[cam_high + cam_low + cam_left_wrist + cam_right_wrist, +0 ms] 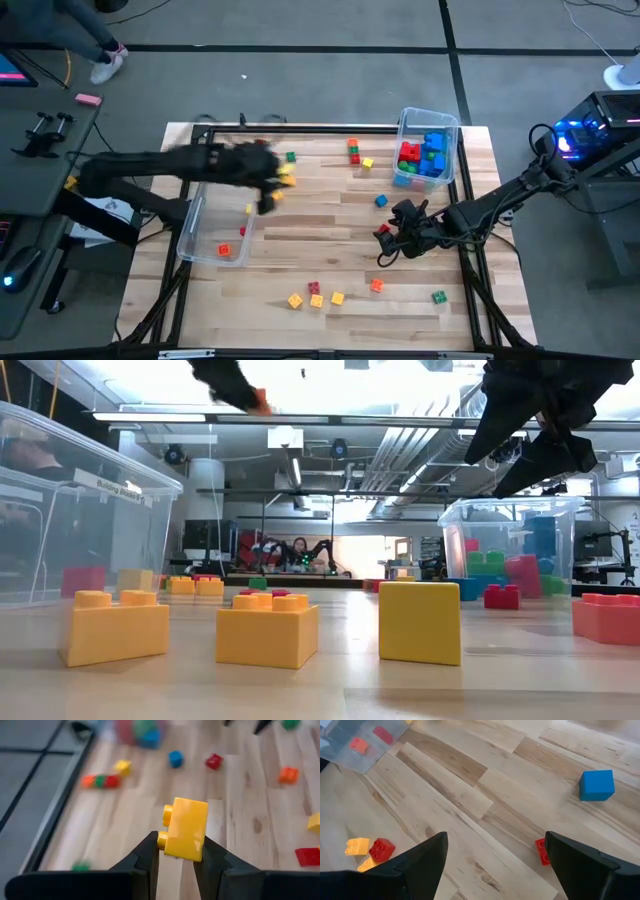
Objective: Sort blocks by size
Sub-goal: Put the small yellow game piece into the left transparent bin
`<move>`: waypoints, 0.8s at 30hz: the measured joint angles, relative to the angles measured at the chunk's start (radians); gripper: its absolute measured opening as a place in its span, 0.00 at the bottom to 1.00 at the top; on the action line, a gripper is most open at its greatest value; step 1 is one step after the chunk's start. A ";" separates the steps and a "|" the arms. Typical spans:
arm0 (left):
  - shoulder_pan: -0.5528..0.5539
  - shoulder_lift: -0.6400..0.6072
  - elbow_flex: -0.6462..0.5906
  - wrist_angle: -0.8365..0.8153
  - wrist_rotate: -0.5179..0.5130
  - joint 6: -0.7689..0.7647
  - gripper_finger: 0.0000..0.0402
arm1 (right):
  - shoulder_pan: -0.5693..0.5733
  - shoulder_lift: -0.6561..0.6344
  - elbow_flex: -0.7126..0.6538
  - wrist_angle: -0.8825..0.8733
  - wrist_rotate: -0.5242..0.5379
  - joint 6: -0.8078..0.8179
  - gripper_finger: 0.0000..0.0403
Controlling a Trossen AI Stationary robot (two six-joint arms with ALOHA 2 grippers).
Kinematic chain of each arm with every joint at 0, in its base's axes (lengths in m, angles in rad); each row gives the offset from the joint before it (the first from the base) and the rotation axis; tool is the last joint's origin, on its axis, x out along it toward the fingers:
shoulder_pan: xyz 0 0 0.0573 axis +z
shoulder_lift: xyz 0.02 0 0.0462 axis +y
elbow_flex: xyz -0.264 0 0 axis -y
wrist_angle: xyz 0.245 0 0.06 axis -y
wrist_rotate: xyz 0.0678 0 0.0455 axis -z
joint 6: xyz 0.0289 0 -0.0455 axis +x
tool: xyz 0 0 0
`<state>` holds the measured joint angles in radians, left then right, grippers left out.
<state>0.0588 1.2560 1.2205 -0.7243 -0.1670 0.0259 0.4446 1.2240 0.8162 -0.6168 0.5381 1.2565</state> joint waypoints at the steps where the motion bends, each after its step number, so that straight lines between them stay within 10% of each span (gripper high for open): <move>1: -0.001 -0.051 0.000 -0.051 -0.031 -0.044 0.18 | 0.000 0.000 0.000 0.000 0.000 0.000 0.81; 13: -0.235 -0.407 -0.188 -0.482 -0.053 -0.777 0.25 | 0.000 0.000 0.000 -0.014 0.007 -0.023 0.81; 24: -0.272 -0.395 -0.194 -0.456 -0.053 -0.767 0.43 | 0.000 0.000 0.000 -0.016 0.008 -0.034 0.81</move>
<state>-0.2133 0.8608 1.0269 -1.1806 -0.2199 -0.7408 0.4446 1.2240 0.8162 -0.6326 0.5461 1.2228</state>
